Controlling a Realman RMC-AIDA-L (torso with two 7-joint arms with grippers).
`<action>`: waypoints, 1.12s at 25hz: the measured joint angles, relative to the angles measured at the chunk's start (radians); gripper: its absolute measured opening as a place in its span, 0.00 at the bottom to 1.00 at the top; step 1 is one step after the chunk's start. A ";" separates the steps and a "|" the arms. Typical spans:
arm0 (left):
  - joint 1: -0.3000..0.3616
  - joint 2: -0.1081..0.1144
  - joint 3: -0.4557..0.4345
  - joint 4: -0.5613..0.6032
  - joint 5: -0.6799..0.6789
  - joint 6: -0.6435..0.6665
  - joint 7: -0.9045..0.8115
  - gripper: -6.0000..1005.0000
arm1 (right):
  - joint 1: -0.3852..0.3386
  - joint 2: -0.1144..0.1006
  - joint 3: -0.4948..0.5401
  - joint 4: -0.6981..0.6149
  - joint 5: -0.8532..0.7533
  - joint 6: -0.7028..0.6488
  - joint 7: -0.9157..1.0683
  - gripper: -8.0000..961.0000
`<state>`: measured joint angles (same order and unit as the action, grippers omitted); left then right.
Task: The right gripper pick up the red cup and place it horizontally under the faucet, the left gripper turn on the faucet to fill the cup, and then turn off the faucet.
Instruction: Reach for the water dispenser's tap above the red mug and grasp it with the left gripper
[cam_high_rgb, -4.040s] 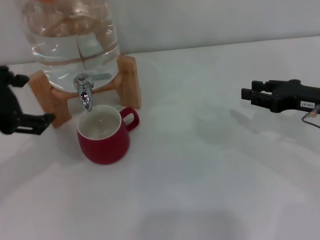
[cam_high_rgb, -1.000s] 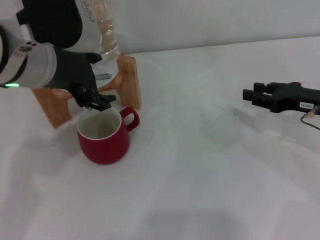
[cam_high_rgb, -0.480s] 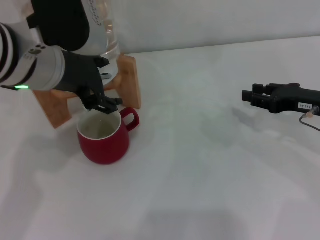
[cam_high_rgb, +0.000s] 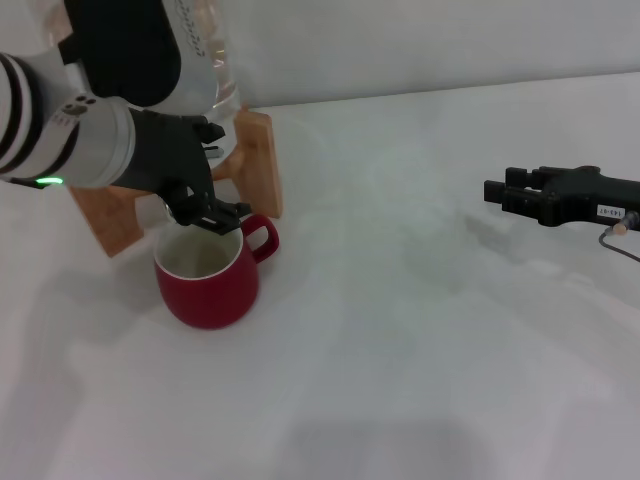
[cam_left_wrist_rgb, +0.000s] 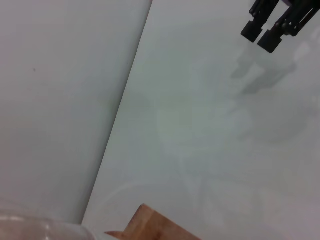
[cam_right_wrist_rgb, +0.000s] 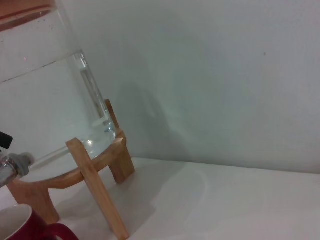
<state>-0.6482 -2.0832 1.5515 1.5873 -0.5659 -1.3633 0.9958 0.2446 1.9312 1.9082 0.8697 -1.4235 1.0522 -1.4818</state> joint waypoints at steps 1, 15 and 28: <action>0.001 0.000 -0.001 -0.002 -0.001 0.000 0.000 0.88 | 0.000 0.000 0.000 0.000 0.000 0.001 0.000 0.46; 0.002 0.000 -0.007 -0.021 -0.003 0.001 -0.003 0.88 | -0.004 -0.004 -0.001 -0.001 0.000 0.005 0.001 0.46; -0.006 0.000 -0.008 -0.021 -0.004 0.018 -0.003 0.88 | -0.005 -0.003 -0.004 -0.001 0.000 0.006 0.002 0.46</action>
<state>-0.6544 -2.0832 1.5432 1.5664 -0.5700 -1.3456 0.9924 0.2392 1.9282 1.9038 0.8682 -1.4235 1.0585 -1.4802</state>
